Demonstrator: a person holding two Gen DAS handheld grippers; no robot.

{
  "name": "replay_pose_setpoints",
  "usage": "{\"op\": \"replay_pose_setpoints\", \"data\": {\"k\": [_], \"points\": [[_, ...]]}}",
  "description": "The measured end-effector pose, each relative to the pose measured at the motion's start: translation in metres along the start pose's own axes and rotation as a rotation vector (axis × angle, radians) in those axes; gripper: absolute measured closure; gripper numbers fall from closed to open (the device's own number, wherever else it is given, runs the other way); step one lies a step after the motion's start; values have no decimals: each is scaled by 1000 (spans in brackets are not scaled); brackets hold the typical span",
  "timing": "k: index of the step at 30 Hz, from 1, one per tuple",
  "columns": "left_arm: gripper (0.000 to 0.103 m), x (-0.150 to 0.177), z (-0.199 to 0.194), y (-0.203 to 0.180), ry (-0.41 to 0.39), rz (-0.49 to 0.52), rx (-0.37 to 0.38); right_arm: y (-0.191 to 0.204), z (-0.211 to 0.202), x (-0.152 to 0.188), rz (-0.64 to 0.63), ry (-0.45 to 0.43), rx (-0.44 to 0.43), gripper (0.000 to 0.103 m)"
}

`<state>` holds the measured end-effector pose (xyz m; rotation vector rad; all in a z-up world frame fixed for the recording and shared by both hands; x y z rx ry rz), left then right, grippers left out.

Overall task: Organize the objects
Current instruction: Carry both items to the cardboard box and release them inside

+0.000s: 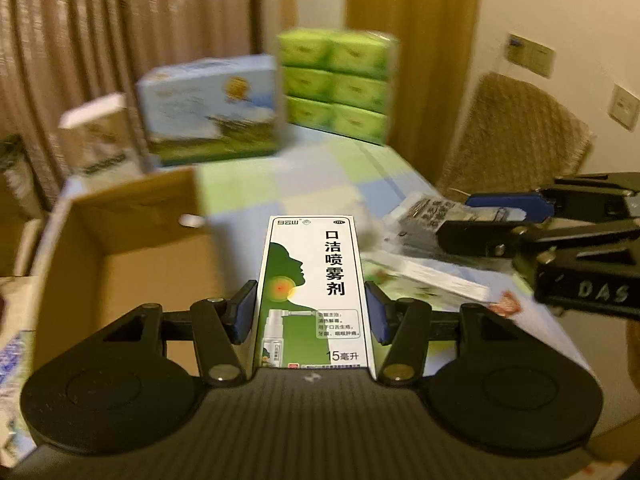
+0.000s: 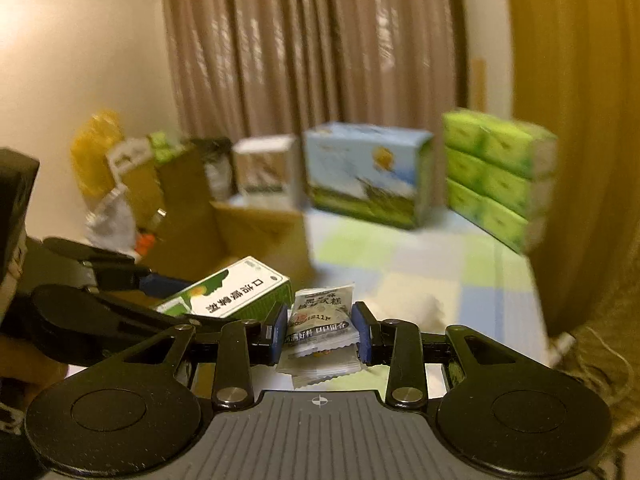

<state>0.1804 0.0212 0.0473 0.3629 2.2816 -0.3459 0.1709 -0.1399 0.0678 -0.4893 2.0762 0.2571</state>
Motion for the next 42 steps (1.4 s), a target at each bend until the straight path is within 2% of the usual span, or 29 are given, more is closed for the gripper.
{"op": "replay_pose_setpoints", "data": {"k": [4, 9, 14, 17, 18, 19, 20, 21, 23, 30, 35, 42], "points": [[53, 7, -26, 46, 14, -12, -99, 45, 17, -18, -1, -6, -78, 71], [53, 28, -36, 102, 52, -70, -167, 93, 59, -18, 4, 55, -153, 71], [53, 35, -39, 136, 41, -108, -184, 121, 96, -14, -10, 100, -162, 71], [52, 36, -36, 152, 23, -135, -181, 126, 110, -13, 17, 85, -169, 69], [52, 37, -34, 158, 15, -156, -183, 125, 113, -14, 29, 74, -177, 61], [51, 38, -34, 163, 8, -168, -189, 124, 118, -16, 43, 75, -179, 33], [50, 39, -34, 166, 2, -176, -196, 122, 121, -17, 59, 76, -176, 23], [50, 40, -35, 168, -6, -183, -200, 119, 118, -20, 69, 68, -179, 23], [46, 44, -41, 168, -27, -195, -200, 113, 111, -21, 58, 59, -171, 23], [44, 52, -64, 146, -78, -222, -176, 83, 71, -5, 28, 67, -90, 18], [37, 53, -79, 110, -104, -208, -129, 53, 25, 11, 32, 39, -19, 13], [26, 55, -88, 51, -136, -180, -69, -2, -49, 41, 116, -4, 145, 7]]}}
Point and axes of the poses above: each gripper's, at about its wrist camera, not at the fingertips, and z roughly the way its jaws point, y to its left, x to its underside, the point moved 1 cm from there along z, roughly the way its jaws point, and after that the axes turned 13 degrees about x, right-handed, at the moved point
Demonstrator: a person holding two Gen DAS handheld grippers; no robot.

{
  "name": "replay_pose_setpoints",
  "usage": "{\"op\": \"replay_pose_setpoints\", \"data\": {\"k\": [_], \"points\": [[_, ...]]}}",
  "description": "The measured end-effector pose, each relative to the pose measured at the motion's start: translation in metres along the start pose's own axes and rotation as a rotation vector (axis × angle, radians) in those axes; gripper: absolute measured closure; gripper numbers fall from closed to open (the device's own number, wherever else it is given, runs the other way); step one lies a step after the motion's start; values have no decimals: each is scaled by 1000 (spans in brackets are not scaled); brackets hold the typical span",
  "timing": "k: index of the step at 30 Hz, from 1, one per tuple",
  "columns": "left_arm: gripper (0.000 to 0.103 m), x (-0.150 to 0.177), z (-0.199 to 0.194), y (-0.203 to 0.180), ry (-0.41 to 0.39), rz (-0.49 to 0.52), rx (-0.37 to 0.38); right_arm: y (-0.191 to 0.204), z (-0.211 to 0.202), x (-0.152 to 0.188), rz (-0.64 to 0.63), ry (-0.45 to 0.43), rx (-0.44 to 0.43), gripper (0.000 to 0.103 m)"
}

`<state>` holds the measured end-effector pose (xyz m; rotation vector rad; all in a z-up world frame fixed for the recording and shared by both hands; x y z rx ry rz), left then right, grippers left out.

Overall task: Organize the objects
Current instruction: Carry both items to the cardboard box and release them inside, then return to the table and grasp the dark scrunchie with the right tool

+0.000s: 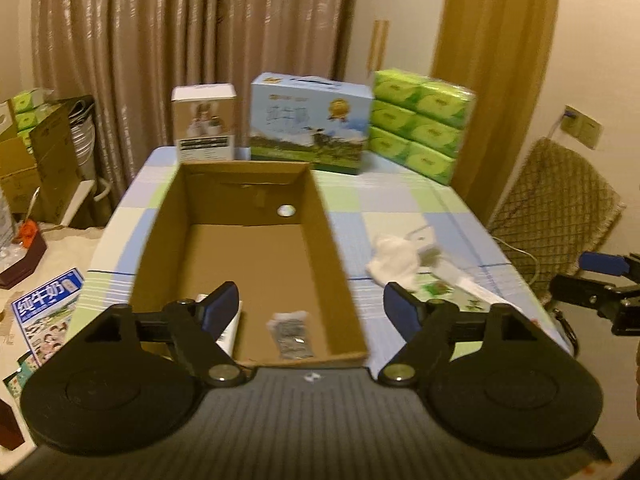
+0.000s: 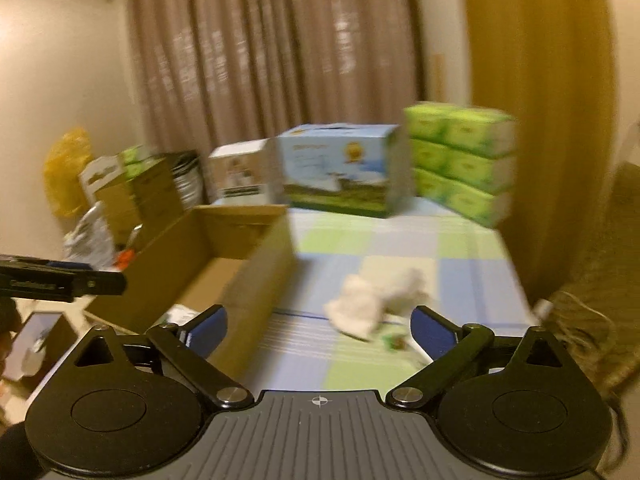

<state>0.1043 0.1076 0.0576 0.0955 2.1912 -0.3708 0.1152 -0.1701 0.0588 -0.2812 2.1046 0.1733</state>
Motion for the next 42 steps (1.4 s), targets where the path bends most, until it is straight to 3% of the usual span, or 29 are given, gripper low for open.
{"op": "replay_pose_setpoints", "data": {"k": [6, 12, 16, 33, 42], "points": [[16, 18, 10, -45, 32, 21, 44, -57, -37, 34, 100, 20, 145, 5], [3, 38, 26, -72, 61, 22, 72, -92, -58, 66, 131, 70, 218, 4], [1, 47, 40, -85, 94, 27, 73, -107, -67, 81, 142, 83, 254, 4], [1, 55, 78, -103, 159, 58, 88, -119, -41, 107, 133, 141, 218, 4], [1, 52, 107, -107, 189, 78, 95, -117, -6, 114, 50, 160, 191, 4]]}}
Point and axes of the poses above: each gripper's, at about its wrist camera, not at the fingertips, and z roughly the way its jaws point, y to its left, x to its underside, the point moved 1 cm from there along z, roughly the way its jaws point, and after that the axes turned 13 degrees about x, right-handed, at the moved point
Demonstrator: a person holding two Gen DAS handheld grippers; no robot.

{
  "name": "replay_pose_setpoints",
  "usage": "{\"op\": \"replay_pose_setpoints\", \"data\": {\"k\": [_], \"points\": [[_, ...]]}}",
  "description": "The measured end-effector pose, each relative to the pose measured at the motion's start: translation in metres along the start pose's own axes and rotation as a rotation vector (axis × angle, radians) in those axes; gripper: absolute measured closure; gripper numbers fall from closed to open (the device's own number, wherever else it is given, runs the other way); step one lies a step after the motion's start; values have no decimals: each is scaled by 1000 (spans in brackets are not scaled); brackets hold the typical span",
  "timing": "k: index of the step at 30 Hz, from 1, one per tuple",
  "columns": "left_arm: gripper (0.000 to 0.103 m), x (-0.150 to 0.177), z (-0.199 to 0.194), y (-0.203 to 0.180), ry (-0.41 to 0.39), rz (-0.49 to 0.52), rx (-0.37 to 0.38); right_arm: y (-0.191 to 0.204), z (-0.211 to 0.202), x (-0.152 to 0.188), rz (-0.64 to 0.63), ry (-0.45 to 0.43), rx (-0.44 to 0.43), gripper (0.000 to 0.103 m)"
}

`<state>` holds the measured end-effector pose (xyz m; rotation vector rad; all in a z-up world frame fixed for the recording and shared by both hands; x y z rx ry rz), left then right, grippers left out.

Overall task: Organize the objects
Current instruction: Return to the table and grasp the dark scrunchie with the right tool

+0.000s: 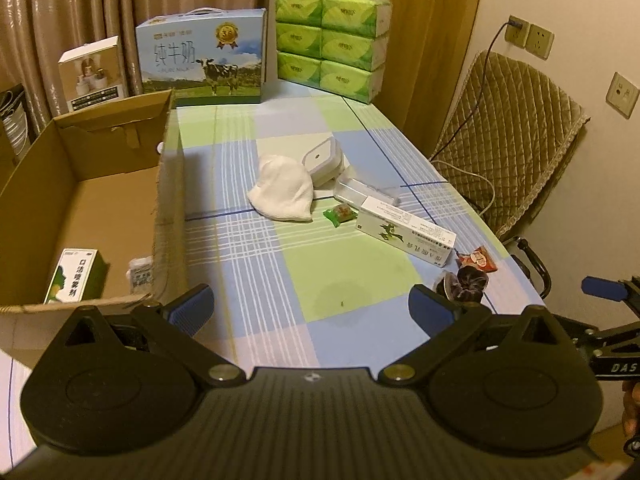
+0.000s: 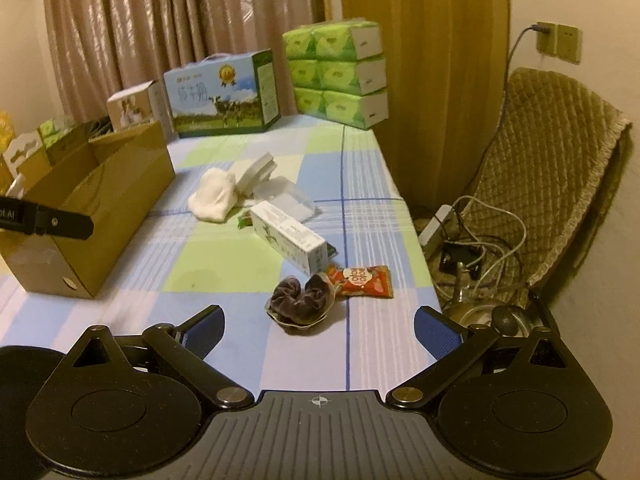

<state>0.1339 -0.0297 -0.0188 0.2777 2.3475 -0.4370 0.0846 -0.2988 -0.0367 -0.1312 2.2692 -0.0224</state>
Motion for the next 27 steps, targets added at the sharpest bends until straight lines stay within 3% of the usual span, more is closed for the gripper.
{"op": "replay_pose_setpoints", "data": {"k": [12, 21, 27], "points": [[1, -7, 46, 1, 42, 21, 34, 13, 62, 3, -99, 40, -79, 5], [1, -2, 73, 6, 81, 29, 86, 20, 97, 7, -144, 82, -115, 21], [1, 1, 81, 12, 95, 12, 95, 27, 113, 7, -172, 105, -123, 48]]}}
Point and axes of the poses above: each gripper's, at about its wrist camera, not at the fingertips, and z roughly the way its jaws point, y to its left, x to its underside, the point moved 1 cm from there along z, roughly the way its jaws point, and after that the axes turned 13 degrees about x, right-handed, at the moved point
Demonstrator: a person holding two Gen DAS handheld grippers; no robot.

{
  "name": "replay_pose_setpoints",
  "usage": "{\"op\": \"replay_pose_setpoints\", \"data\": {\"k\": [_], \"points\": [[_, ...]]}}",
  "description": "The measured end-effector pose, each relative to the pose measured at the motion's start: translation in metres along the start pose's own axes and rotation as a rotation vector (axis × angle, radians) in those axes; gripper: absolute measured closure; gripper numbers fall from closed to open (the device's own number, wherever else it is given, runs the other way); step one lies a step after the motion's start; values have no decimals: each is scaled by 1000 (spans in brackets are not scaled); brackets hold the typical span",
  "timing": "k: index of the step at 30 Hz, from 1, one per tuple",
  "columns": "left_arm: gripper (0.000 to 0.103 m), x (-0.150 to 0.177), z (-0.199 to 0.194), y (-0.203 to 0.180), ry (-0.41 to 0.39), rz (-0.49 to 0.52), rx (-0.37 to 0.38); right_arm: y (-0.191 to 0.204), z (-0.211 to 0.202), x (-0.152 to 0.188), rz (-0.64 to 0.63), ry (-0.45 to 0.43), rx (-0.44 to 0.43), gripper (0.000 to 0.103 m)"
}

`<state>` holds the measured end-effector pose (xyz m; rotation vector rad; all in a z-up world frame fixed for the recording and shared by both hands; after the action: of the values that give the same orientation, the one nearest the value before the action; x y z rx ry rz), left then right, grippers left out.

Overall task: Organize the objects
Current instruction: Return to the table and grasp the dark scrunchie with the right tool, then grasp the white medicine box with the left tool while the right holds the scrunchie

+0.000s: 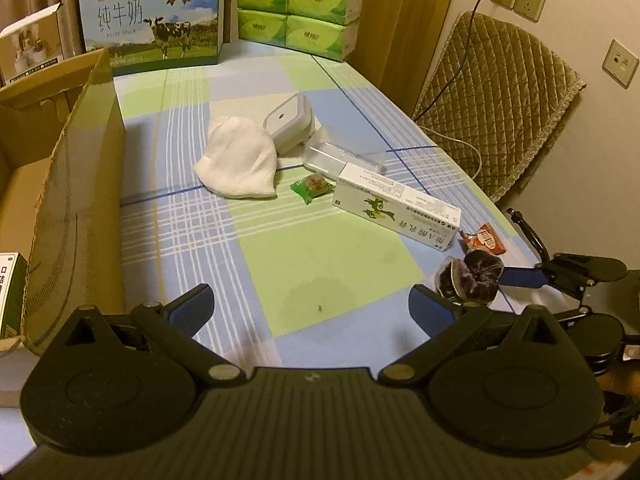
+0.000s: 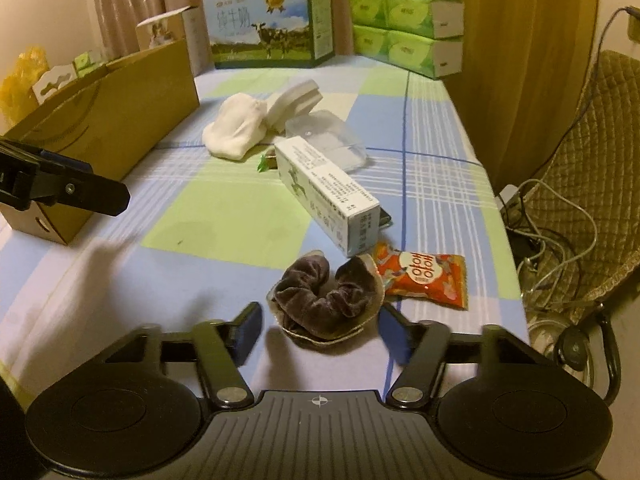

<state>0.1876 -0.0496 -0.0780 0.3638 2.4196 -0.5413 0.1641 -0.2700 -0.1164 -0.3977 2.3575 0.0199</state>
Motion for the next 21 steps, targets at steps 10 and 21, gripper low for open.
{"op": "replay_pose_setpoints", "data": {"k": [10, 21], "points": [[1, 0, 2, 6, 3, -8, 8, -3, -7, -12, 24, -53, -1, 82], [1, -7, 5, 6, -9, -5, 11, -38, -6, -48, 65, -132, 119, 82]]}}
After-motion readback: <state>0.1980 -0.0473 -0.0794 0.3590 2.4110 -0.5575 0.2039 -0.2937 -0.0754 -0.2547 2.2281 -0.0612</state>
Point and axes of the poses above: each gripper's, at about its wrist camera, not at the fingertips, and z roughly the way its jaws point, y to its left, x to its underside, the point moved 1 cm from there along z, roughly the way its jaws point, and after that the axes turned 13 degrees about x, right-handed, at the moved point
